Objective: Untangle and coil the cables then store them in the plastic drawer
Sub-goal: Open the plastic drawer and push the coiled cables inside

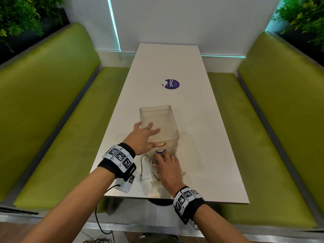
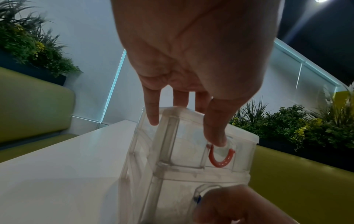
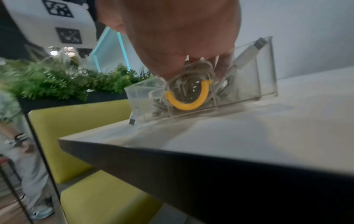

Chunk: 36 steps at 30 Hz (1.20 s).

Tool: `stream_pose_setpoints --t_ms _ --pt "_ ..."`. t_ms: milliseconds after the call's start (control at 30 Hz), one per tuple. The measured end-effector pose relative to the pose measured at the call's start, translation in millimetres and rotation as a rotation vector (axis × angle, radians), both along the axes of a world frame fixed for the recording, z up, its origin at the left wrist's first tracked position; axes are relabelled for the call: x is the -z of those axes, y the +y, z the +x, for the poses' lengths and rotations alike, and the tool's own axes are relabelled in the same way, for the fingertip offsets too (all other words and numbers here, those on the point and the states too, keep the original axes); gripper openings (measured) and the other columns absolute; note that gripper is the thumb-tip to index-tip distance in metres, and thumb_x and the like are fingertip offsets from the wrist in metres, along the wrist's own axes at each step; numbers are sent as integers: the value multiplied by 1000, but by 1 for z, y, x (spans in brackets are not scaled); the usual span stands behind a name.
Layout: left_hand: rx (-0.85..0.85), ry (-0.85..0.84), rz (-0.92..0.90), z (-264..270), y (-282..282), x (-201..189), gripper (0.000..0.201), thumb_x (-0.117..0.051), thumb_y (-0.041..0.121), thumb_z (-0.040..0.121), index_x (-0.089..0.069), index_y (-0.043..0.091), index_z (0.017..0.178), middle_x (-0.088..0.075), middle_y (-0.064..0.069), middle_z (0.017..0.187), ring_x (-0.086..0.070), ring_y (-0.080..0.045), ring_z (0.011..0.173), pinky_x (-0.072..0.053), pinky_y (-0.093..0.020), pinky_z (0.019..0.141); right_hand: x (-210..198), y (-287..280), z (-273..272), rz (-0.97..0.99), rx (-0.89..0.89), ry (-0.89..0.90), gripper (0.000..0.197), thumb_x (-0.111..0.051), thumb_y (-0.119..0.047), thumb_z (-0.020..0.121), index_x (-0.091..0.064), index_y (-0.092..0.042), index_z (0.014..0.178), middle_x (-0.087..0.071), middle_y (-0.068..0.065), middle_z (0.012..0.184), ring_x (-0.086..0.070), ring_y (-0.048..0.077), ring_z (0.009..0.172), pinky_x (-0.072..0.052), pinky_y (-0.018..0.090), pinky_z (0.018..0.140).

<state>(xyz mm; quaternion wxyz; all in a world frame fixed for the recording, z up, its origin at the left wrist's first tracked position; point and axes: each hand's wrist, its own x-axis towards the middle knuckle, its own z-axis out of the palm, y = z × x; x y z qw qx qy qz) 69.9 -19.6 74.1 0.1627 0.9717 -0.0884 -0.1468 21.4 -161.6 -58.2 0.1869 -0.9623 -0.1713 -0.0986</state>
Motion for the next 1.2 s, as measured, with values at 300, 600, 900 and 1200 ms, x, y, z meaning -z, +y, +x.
stream_pose_setpoints --t_ms 300,600,900,1200 --pt "-6 -1 -7 1 1 2 65 -56 47 90 -26 40 147 -12 7 160 7 -27 146 -21 -44 116 3 -10 3 -156 -217 -82 51 -61 -31 80 -54 -34 130 -59 8 119 -58 33 86 -52 43 71" --pt "1 11 -2 1 1 1 66 -55 50 90 -25 39 147 -11 7 160 7 -28 146 -20 -44 117 0 -5 -12 -111 -102 -12 52 -41 -61 91 -59 -26 124 -58 7 111 -54 30 92 -49 43 80" --pt "-12 24 -11 2 1 1 66 -56 50 89 -26 40 147 -11 8 160 7 -26 146 -18 -44 118 13 -34 -16 -257 -375 38 88 -34 -72 79 -52 -6 134 -56 21 132 -54 37 122 -43 54 102" --pt "-9 27 -15 3 1 -1 64 -57 41 91 -26 39 147 -11 7 161 7 -28 146 -17 -43 118 4 -17 -11 -158 -275 42 69 -47 -60 83 -57 -3 122 -54 11 115 -48 29 107 -40 44 101"
